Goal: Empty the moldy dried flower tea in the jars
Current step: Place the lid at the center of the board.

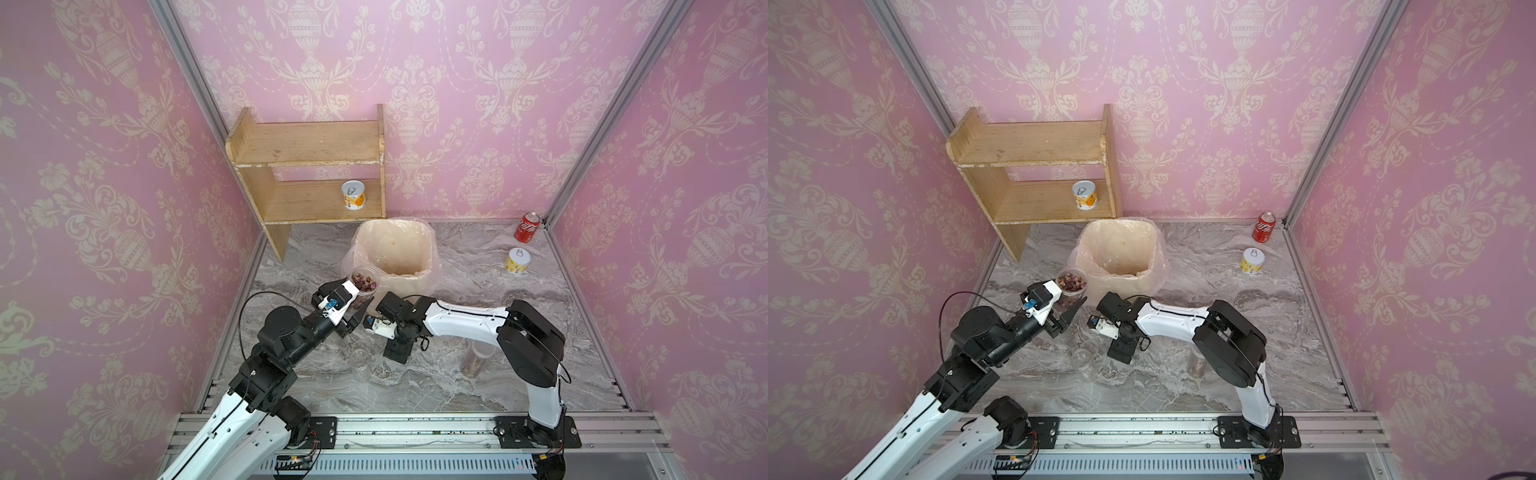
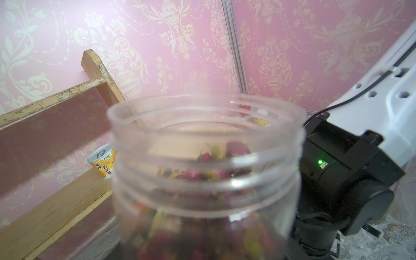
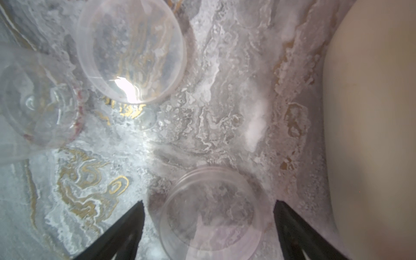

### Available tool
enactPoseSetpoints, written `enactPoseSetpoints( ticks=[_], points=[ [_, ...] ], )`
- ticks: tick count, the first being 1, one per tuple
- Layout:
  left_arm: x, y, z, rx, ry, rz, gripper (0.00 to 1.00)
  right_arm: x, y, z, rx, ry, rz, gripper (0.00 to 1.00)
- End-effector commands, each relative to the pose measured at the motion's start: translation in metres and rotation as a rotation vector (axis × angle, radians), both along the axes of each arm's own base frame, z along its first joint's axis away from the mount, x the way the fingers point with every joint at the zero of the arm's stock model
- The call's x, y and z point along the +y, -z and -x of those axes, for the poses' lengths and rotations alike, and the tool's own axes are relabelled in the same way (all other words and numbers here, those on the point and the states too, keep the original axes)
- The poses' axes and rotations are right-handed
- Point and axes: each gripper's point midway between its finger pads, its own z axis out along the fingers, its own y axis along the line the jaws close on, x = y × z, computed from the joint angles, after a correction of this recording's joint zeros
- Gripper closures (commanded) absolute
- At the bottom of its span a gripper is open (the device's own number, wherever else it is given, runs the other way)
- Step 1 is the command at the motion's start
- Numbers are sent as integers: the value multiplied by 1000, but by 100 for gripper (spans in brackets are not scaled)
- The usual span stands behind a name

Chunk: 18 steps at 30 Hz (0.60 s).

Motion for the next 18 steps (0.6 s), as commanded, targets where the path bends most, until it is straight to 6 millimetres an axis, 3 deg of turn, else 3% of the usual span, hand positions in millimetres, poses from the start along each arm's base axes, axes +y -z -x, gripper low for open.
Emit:
enactPoseSetpoints(
  ticks=[1, 5, 12, 18],
  points=[
    [7, -30, 3, -69, -21, -25, 42, 2, -32, 14, -10, -50, -64, 7],
    [9, -37, 0, -76, -36, -92, 42, -9, -50, 27, -22, -75, -94, 7],
    [5, -50, -10, -84, -40, -157, 43, -46, -66, 57, -34, -125, -120, 6],
    [-3, -53, -32, -67, -55, -233, 42, -63, -115, 78, -104, -141, -280, 4]
  ],
)
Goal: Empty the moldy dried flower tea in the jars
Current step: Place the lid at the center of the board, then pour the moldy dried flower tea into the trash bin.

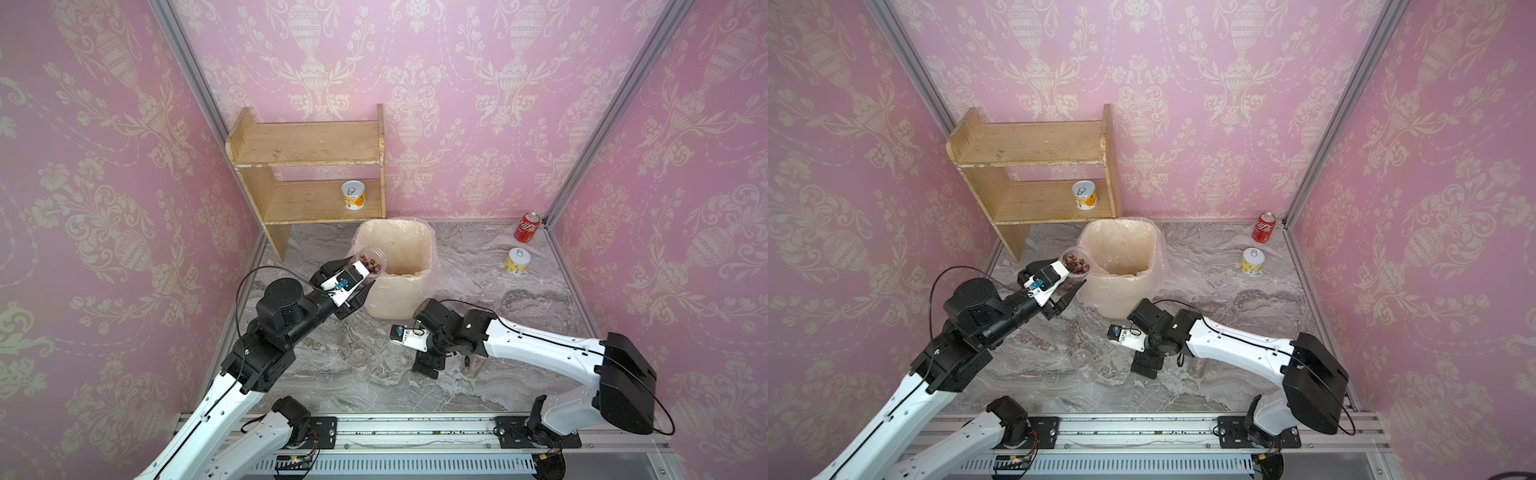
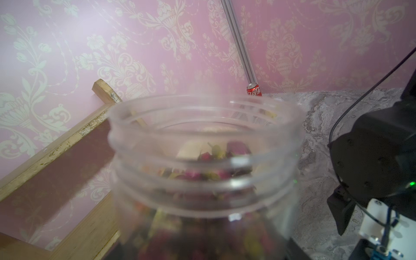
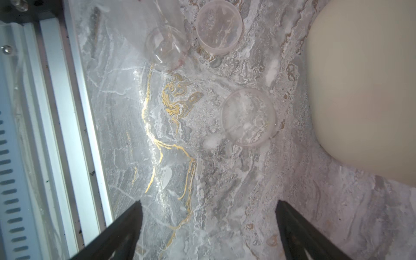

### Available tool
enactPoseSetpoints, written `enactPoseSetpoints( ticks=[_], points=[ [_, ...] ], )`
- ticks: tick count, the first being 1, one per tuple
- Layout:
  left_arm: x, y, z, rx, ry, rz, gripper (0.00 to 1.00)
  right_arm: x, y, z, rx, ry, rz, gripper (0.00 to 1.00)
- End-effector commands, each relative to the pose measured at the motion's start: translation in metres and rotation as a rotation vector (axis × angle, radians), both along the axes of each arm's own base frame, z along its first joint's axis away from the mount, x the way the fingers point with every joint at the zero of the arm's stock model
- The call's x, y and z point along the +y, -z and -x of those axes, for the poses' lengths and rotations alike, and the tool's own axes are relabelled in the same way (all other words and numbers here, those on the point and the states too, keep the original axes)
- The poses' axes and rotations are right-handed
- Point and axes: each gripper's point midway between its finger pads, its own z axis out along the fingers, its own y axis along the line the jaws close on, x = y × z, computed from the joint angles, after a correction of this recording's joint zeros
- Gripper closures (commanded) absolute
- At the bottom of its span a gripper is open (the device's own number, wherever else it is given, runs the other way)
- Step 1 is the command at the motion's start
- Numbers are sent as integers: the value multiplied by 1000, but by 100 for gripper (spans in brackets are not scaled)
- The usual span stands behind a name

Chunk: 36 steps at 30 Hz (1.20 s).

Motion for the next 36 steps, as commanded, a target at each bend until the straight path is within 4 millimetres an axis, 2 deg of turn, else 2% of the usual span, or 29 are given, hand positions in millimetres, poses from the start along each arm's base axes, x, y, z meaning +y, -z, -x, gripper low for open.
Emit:
enactPoseSetpoints(
  ticks=[1, 5, 8, 11, 14, 18, 21, 25, 31, 36],
  points=[
    [4, -9, -15, -24, -45, -83, 42, -4, -40, 12, -50, -27, -126, 2],
    [3, -4, -47, 27, -90, -218, 41, -14, -81, 3, -122, 54, -258, 0],
    [3, -5, -69, 39, -111, -291, 42, -20, -104, -9, -131, 129, -351, 0],
    [3, -9, -86, 34, -121, -351, 42, -28, -120, -22, -147, 213, -409, 0],
    [5, -4, -101, 36, -135, -440, 43, -40, -131, -43, -175, 356, -451, 0],
    [7, 7, -115, 44, -143, -544, 43, -62, -139, -67, -210, 559, -477, 0],
    [8, 11, -123, 39, -148, -601, 43, -86, -141, -86, -262, 729, -461, 0],
    [11, 16, -134, 44, -160, -692, 43, -109, -143, -99, -291, 870, -459, 0],
    [20, 26, -149, 41, -178, -878, 44, -109, -148, -99, -256, 898, -548, 0],
    [24, 38, -158, 28, -186, -1018, 44, -110, -141, -98, -240, 914, -541, 0]
  ],
)
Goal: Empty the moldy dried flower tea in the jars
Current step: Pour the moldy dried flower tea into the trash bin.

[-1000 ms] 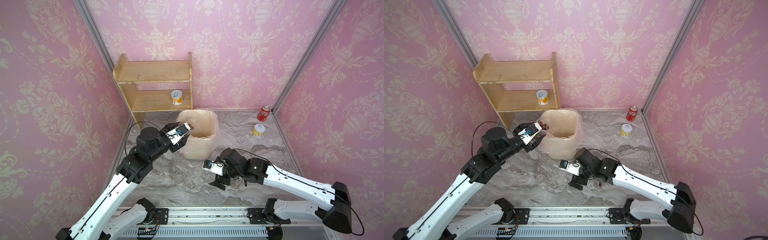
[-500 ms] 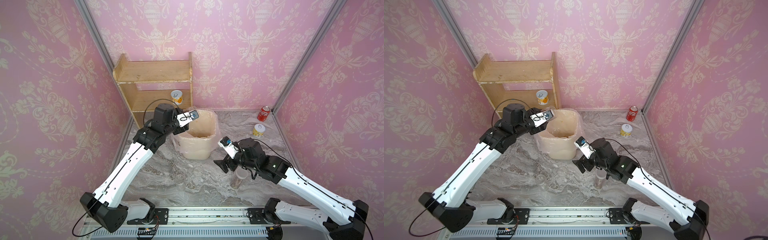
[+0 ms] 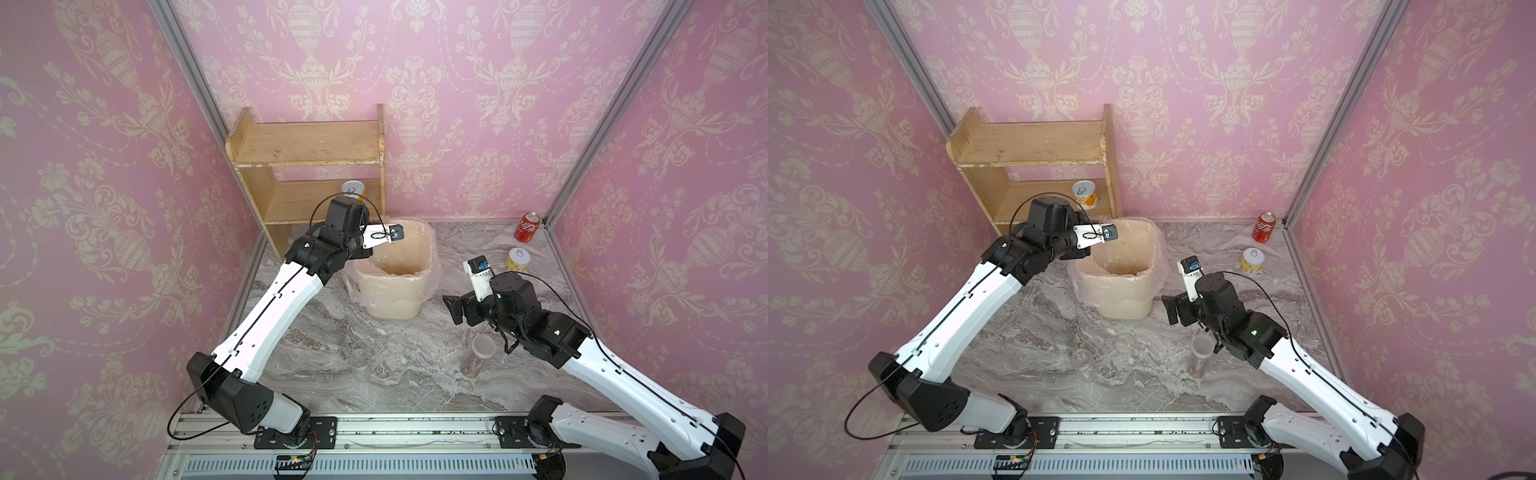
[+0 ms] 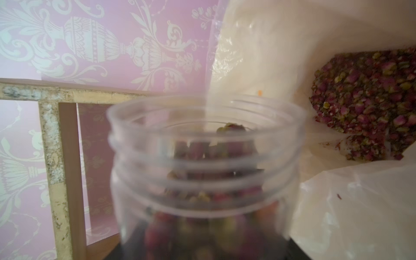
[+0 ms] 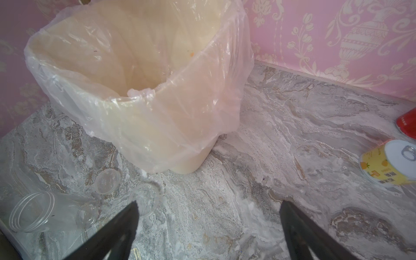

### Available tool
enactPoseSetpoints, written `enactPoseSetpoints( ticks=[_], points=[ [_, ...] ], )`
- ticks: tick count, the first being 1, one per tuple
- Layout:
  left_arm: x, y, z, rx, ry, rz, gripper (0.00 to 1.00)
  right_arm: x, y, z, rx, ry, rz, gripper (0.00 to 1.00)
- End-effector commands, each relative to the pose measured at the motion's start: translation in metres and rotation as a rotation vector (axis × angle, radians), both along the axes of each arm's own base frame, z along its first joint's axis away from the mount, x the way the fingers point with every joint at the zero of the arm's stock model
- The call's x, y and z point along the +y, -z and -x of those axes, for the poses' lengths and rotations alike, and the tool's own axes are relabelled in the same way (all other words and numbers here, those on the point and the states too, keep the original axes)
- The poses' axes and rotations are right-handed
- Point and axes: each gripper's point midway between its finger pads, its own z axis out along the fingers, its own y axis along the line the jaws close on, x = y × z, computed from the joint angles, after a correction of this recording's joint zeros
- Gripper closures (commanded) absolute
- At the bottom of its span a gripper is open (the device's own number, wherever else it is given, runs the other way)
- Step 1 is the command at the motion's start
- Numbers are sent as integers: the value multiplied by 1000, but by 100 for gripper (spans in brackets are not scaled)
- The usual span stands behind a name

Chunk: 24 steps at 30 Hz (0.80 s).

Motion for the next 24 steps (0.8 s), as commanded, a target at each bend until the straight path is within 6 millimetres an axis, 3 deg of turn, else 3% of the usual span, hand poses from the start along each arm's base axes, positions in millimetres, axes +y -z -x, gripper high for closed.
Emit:
enactPoseSetpoints(
  ticks=[1, 24],
  points=[
    [11, -1, -4, -20, -10, -151, 44, -5, 3, 0, 9, 39, -33, 0],
    [12, -3, -25, -143, 54, -474, 43, -3, 28, 3, 84, 55, -58, 0]
  ],
)
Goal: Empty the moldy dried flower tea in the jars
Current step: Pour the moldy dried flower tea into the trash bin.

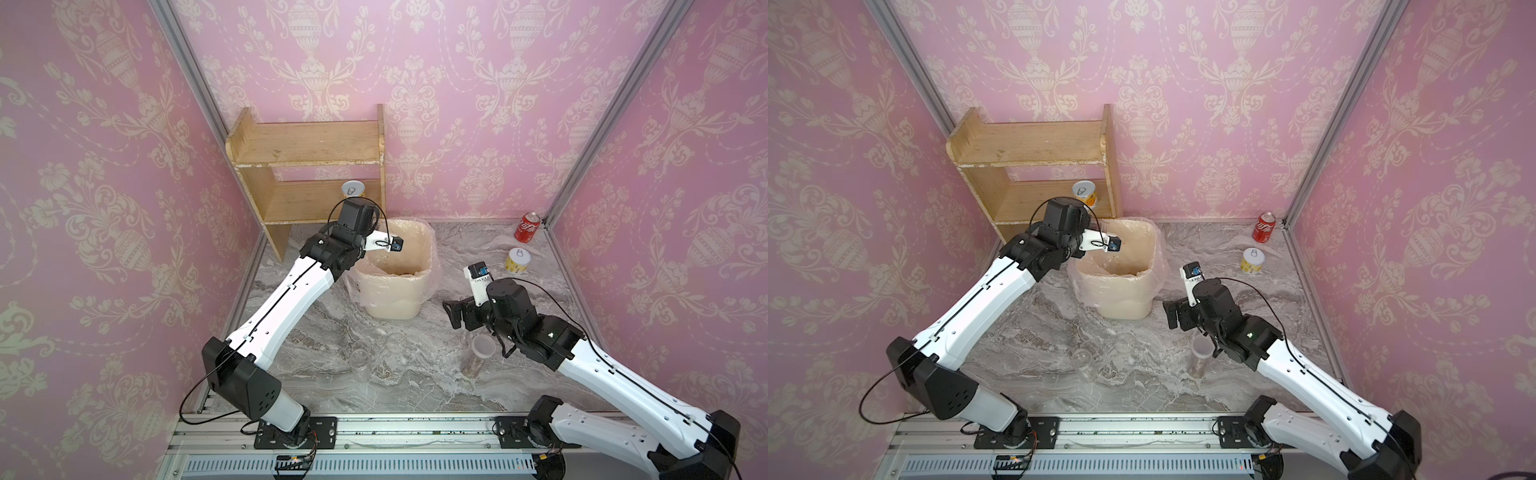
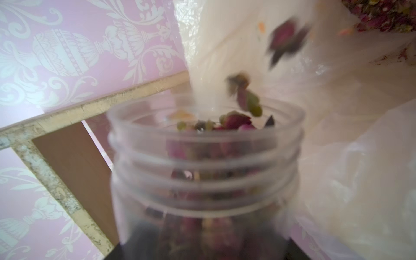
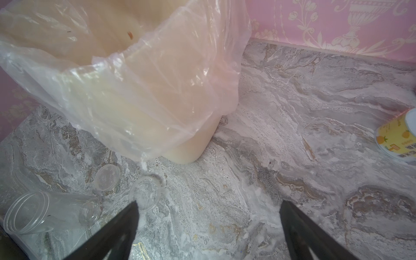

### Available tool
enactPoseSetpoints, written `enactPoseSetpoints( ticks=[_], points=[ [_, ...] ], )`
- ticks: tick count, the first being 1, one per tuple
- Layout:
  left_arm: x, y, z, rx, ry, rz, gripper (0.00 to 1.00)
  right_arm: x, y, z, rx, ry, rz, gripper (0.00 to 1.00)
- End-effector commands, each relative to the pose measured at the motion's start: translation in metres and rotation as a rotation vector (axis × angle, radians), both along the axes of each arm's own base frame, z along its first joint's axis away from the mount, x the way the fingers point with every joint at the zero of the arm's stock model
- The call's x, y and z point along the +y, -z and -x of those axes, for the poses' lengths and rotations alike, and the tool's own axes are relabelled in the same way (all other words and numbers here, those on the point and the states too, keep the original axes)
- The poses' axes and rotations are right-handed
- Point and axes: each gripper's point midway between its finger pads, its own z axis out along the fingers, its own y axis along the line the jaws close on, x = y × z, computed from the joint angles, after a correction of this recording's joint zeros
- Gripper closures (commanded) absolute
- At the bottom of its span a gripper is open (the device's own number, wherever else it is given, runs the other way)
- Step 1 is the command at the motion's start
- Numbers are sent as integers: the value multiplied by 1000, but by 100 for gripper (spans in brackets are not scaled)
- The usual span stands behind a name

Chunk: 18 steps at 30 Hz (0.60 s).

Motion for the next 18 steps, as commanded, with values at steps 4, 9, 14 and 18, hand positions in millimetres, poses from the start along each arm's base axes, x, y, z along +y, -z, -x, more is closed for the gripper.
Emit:
enactPoseSetpoints(
  ticks=[4, 9, 14, 18],
  points=[
    [-2, -14, -7, -87, 34, -96, 42, 0, 3, 0, 19, 18, -38, 0],
    [-4, -14, -9, -100, 53, -130, 41, -1, 6, 1, 27, 24, -40, 0],
    [-6, -15, -8, -114, 83, -174, 41, -1, 6, 3, 47, 34, -68, 0],
    [-9, -18, -7, -137, 108, -183, 41, 6, 1, 7, 80, 18, -126, 0]
  ],
)
